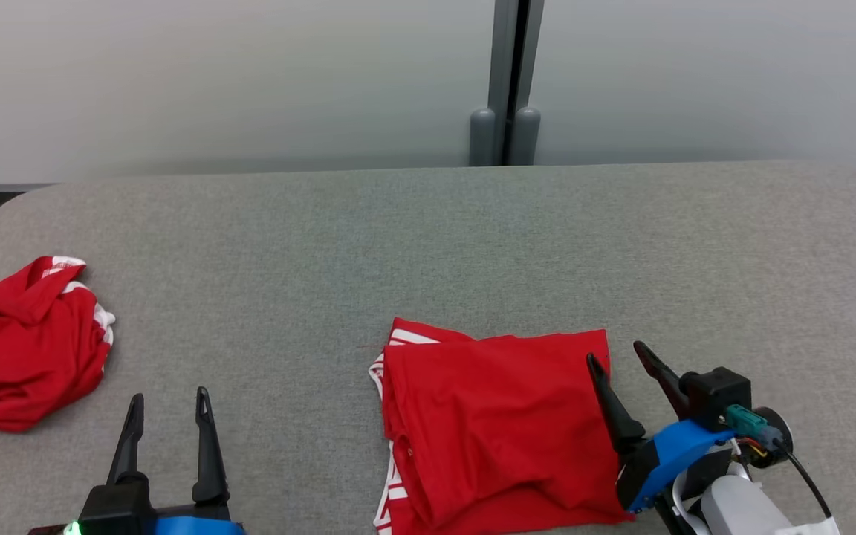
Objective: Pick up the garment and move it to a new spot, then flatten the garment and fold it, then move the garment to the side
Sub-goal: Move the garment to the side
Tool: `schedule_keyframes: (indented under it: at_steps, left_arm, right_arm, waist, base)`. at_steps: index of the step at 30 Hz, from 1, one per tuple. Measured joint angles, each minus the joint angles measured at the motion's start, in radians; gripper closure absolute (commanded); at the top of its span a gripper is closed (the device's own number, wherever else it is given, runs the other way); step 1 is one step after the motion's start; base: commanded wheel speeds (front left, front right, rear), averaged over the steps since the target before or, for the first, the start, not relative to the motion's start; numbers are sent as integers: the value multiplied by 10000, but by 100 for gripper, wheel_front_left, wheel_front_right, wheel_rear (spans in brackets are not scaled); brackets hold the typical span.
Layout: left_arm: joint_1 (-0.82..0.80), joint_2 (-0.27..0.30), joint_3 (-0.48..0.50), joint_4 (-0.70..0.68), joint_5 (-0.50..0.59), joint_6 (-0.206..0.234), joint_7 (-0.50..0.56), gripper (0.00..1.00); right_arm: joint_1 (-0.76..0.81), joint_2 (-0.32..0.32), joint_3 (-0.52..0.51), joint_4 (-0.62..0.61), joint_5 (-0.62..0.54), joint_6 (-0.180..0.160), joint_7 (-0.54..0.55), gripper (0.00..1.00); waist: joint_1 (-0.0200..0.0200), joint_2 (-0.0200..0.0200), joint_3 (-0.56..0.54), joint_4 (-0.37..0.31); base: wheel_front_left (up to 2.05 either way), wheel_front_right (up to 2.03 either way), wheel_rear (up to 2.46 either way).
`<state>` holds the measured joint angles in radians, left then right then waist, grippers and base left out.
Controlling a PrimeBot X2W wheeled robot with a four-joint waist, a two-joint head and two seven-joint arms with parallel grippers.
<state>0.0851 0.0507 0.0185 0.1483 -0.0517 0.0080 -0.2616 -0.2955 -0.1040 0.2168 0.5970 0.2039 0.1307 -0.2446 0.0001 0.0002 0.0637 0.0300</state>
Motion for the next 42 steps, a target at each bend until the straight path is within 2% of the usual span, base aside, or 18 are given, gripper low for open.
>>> schedule_keyframes:
  at_steps: [14,26,27,28,33,42]
  left_arm:
    - [-271,0,-213,10,-127,132,0,0]
    - [-357,0,-336,59,-205,232,-2,0]
    - [-357,0,-343,65,-207,240,0,0]
    - [-357,0,-349,71,-207,242,0,0]
    - [-357,2,-364,96,-253,255,0,0]
    - [-342,2,-372,17,-263,221,0,0]
  right_arm:
    - [-455,75,355,2529,278,0,-144,0]
    - [-976,263,1158,3716,863,-4,-230,0]
    - [-1020,272,1198,3741,940,-8,-242,85]
    - [-1049,282,1243,3749,999,-8,-242,100]
    - [-1070,251,1369,3676,1233,2,-205,100]
    - [-1020,-309,1020,3076,1317,2,-194,100]
  waist:
    - [-1,0,435,328]
    - [-1,-2,497,386]
    - [-2,-2,493,388]
    - [-1,-2,484,392]
    - [-1,-2,451,383]
    - [-1,-2,483,-19]
  base:
    - [0,0,0]
    - [0,0,0]
    - [0,0,0]
    - [0,0,0]
    - [0,0,0]
    - [0,0,0]
